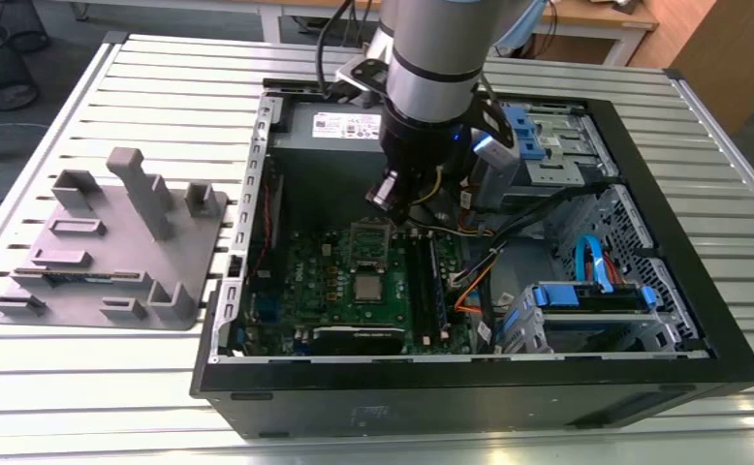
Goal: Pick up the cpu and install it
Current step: 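Close the cpu cover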
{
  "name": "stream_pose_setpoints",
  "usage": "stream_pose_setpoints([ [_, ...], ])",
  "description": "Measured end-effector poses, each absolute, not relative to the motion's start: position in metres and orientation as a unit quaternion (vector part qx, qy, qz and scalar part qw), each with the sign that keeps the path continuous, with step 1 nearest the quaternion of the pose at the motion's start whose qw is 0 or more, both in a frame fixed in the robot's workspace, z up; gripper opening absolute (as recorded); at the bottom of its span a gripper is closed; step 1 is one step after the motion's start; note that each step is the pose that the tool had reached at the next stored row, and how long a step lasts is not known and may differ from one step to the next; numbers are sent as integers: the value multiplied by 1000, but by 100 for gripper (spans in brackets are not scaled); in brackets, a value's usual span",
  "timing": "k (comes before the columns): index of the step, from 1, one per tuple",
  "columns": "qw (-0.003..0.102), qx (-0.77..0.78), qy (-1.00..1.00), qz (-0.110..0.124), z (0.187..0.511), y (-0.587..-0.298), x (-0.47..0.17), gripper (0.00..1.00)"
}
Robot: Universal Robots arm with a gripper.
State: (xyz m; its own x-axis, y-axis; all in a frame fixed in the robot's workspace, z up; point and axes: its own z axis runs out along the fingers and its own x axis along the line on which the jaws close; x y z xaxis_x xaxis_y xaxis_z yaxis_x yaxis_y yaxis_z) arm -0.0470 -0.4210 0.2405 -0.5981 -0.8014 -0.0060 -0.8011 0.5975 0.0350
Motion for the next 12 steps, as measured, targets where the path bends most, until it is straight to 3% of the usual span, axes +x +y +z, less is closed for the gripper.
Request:
stream_pose_setpoints([
  [12,4,472,-882,-16,244,-425,-48,11],
])
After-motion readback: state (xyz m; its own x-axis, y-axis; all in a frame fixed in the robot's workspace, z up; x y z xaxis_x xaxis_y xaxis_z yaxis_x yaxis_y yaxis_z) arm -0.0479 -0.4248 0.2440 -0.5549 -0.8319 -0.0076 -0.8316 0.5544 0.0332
